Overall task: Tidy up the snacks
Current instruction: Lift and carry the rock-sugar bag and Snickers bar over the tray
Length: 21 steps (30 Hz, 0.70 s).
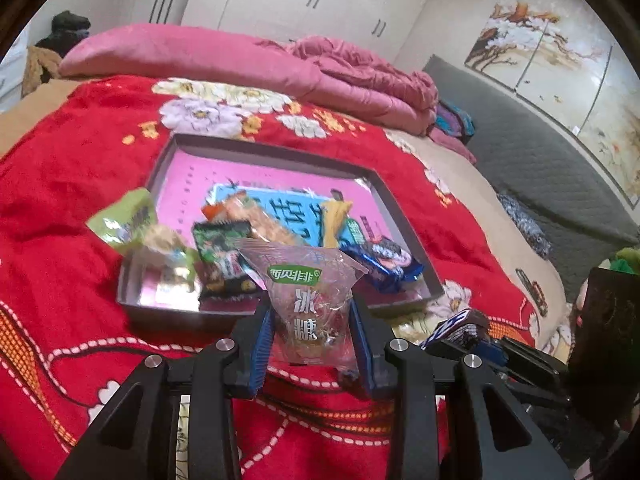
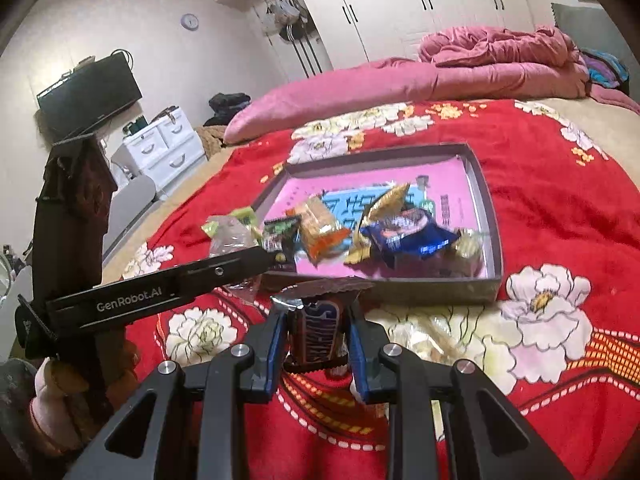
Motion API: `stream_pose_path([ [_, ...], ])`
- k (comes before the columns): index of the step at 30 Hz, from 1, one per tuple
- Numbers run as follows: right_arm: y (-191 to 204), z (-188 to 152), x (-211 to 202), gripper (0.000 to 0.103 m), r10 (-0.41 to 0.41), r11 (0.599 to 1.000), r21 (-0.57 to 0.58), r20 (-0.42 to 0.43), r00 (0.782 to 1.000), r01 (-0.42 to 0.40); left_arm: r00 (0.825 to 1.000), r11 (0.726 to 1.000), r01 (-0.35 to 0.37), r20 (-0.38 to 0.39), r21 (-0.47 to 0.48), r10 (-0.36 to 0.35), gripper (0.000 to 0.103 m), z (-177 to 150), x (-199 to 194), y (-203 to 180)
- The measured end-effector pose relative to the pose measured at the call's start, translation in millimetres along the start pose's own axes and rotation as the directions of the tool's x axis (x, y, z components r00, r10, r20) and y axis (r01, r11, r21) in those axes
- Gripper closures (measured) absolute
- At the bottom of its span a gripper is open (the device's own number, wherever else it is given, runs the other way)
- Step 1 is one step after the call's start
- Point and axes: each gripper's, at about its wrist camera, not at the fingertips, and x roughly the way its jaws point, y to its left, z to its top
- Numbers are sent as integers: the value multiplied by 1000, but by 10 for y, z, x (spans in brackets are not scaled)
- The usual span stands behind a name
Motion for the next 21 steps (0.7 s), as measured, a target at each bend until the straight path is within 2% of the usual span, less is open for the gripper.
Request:
stream_pose_path([
  [12, -113, 168, -19, 74, 11, 998, 68, 72, 997, -16, 999, 998, -32, 42, -47, 34, 66, 124, 14, 166],
  [21, -204, 283, 36, 74, -4, 996, 90, 97, 995, -5, 999, 997, -33, 33, -66, 35, 66, 187, 164, 212],
])
